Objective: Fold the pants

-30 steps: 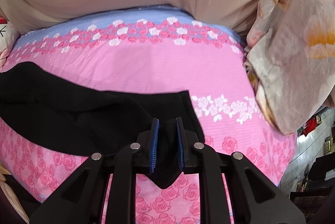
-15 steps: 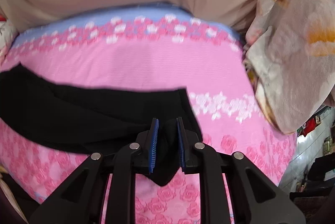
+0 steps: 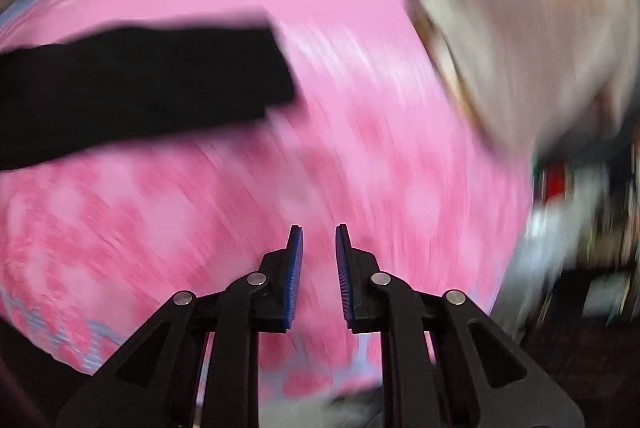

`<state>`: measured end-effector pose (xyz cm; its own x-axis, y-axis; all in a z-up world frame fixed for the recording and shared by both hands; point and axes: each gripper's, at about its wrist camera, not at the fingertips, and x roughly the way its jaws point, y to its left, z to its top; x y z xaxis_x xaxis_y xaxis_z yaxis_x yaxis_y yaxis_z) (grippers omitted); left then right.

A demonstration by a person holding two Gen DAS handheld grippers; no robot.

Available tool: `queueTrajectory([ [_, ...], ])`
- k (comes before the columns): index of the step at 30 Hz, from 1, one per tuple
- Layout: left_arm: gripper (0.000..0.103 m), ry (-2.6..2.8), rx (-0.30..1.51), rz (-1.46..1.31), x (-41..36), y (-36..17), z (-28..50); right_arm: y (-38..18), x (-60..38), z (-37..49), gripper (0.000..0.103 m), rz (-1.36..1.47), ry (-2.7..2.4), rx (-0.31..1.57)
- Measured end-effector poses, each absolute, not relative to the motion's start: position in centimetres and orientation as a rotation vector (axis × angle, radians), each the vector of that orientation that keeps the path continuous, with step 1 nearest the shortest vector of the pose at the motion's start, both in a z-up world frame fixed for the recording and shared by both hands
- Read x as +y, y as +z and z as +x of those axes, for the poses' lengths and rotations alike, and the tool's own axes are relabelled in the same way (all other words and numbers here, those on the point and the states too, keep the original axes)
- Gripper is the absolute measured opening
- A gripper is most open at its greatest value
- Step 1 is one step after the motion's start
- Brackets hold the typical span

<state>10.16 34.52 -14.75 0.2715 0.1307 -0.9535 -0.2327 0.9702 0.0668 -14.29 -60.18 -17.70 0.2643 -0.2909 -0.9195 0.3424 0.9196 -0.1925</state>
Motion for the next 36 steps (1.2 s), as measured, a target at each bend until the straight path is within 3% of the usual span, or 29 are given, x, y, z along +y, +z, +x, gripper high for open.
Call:
queueTrajectory([
  [2, 0.022, 0.255, 1.271, -0.068, 34.2, -13.8, 10.0, -17.3, -61.9, -15.7, 0.019, 0.225, -0.486, 1.171],
  [4, 0.032, 0.299, 1.256, -0.034, 33.9, -12.7, 9.7, -16.0, -62.5, -15.4, 0.024, 0.342, -0.461, 1.08],
  [5, 0.036, 0.352, 1.237, -0.008, 33.8, -11.9, 9.6, -15.4, -62.7, -14.3, 0.046, 0.41, -0.417, 1.043],
  [6, 0.05, 0.402, 1.208, -0.009, 33.9, -10.9, 9.3, -15.0, -62.7, -12.9, 0.065, 0.453, -0.386, 1.024],
  [7, 0.062, 0.433, 1.184, -0.021, 34.1, -10.3, 9.2, -14.9, -62.7, -12.2, 0.066, 0.466, -0.373, 1.014],
  [11, 0.063, 0.579, 1.042, -0.059, 33.2, -6.6, 8.3, -16.8, -62.8, -7.6, 0.064, 0.512, -0.328, 1.003],
  [13, 0.063, 0.586, 1.002, -0.11, 32.2, -5.0, 8.1, -18.6, -63.0, -6.2, 0.051, 0.53, -0.33, 1.047],
  [15, 0.065, 0.553, 0.963, -0.182, 30.3, -3.6, 7.9, -20.4, -62.7, -5.4, 0.021, 0.531, -0.304, 1.111],
  [17, 0.065, 0.517, 0.95, -0.207, 28.2, -3.0, 8.2, -19.9, -60.9, -4.5, 0.012, 0.423, -0.265, 1.131],
  [19, 0.066, 0.492, 0.94, -0.206, 25.9, -2.5, 8.3, -18.2, -59.4, -3.8, 0.011, 0.314, -0.246, 1.124],
  [24, 0.066, 0.378, 0.955, -0.176, 20.5, -3.1, 7.7, -7.2, -57.3, -5.2, 0.011, 0.173, -0.182, 0.823],
  [26, 0.068, 0.33, 0.972, -0.179, 18.6, -3.9, 7.7, -10.1, -58.9, -4.6, 0.013, 0.127, -0.209, 0.907],
  [27, 0.069, 0.309, 0.986, -0.185, 17.9, -4.4, 7.7, -13.1, -60.5, -4.4, 0.021, 0.173, -0.228, 0.984],
  [30, 0.069, 0.296, 1.049, -0.156, 15.9, -6.4, 8.0, -20.0, -63.2, -4.9, 0.022, 0.242, -0.4, 1.217],
  [36, 0.069, 0.286, 1.079, -0.116, 15.4, -7.8, 7.7, -14.2, -60.7, -7.4, 0.023, 0.387, -0.509, 0.924],
])
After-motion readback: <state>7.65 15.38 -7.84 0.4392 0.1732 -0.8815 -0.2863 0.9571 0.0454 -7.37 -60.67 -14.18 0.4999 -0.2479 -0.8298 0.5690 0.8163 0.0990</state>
